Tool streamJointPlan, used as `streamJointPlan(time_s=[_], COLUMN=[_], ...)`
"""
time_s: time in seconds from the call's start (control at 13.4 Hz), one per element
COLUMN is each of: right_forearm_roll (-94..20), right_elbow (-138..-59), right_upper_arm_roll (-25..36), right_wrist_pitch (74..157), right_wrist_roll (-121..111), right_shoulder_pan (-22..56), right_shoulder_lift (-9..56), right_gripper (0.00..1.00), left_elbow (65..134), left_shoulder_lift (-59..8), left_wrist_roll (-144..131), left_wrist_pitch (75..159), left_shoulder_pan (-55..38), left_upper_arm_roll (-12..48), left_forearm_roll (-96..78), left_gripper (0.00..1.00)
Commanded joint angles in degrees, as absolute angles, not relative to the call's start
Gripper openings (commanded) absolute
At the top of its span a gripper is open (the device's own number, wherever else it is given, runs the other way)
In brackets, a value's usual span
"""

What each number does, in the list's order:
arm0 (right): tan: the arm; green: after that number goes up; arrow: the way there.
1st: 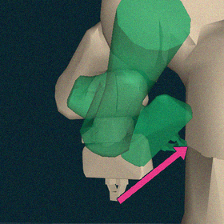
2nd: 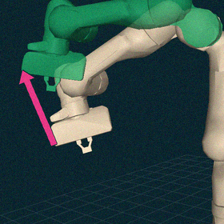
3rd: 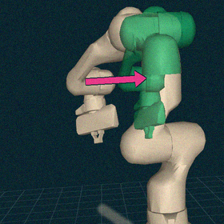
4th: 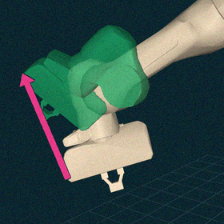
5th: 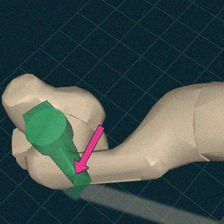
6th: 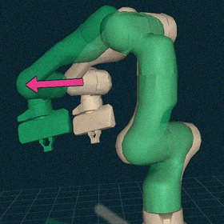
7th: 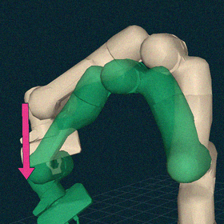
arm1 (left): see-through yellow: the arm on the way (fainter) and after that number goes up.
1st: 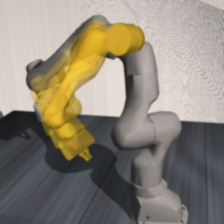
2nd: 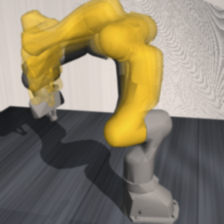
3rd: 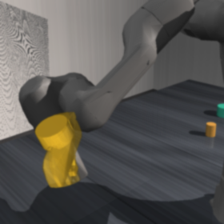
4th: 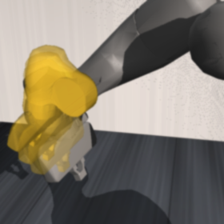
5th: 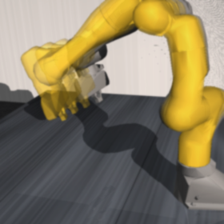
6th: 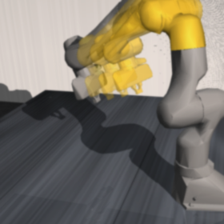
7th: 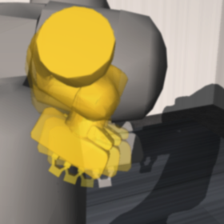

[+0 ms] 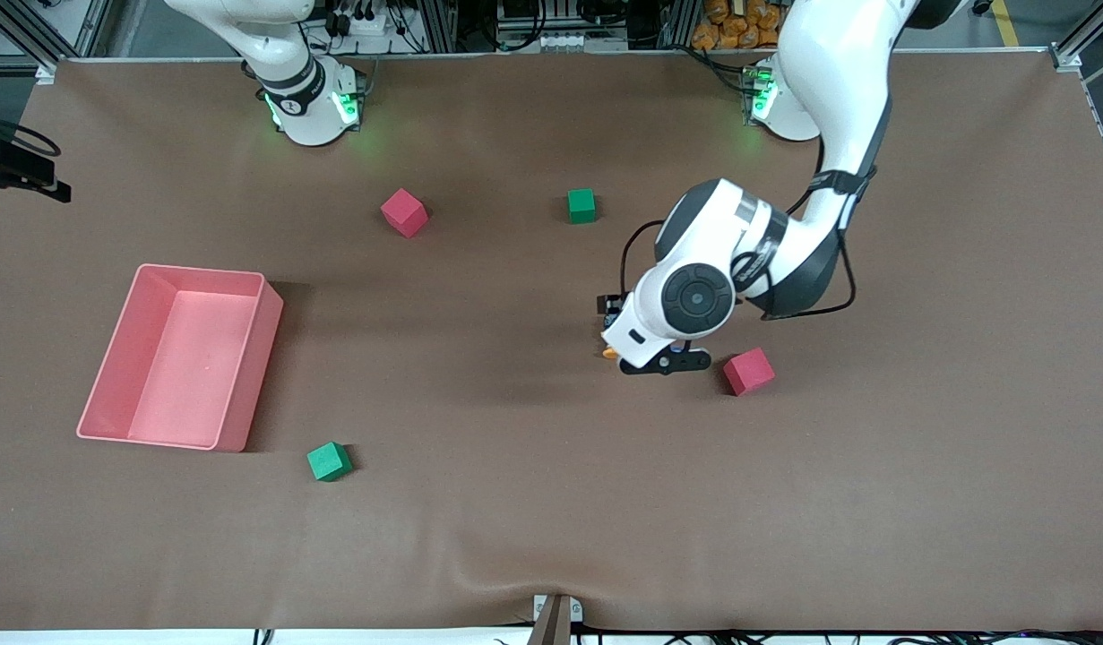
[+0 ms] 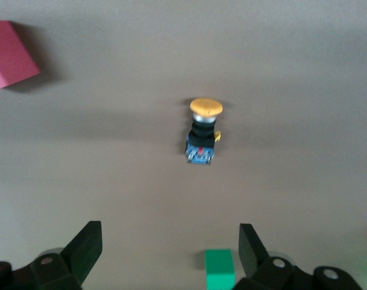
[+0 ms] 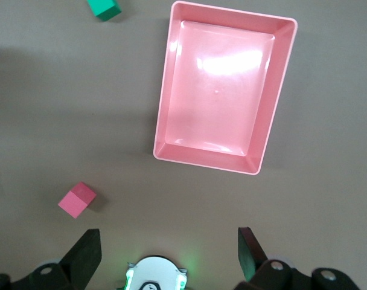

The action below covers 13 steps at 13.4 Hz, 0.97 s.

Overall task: Place and upright button with both arms
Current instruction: 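Retract the right gripper while the left gripper reaches the button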

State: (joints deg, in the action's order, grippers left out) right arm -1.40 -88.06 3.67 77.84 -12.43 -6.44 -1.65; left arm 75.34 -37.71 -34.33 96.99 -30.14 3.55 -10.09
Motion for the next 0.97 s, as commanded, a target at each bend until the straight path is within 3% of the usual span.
streamJointPlan(time_s=[0.0, 0.37, 0.9], right_forearm_roll=[-1.76, -7.91, -3.96], right_elbow=[-88.07, -88.42, -87.89], right_upper_arm_roll=[3.16, 3.87, 3.08], right_wrist_pitch=[76.47, 83.4, 85.16], right_wrist_roll=[-6.09, -1.59, -0.62], right_shoulder_pan=[-7.03, -8.09, -7.56], right_shoulder_lift=[-3.51, -2.81, -2.9], right_gripper=[1.0, 1.0, 1.0], left_elbow=[74.0, 75.84, 81.29], left_shoulder_lift=[-40.51, -42.72, -44.39], left_wrist_roll=[-35.77, -37.53, -33.77], left_wrist_pitch=[99.91, 105.82, 110.13], left_shoulder_pan=[-30.93, -32.96, -33.67], left_upper_arm_roll=[3.08, 3.16, 3.08], left_forearm_roll=[-10.64, -10.72, -9.49], left_gripper=[1.0, 1.0, 1.0])
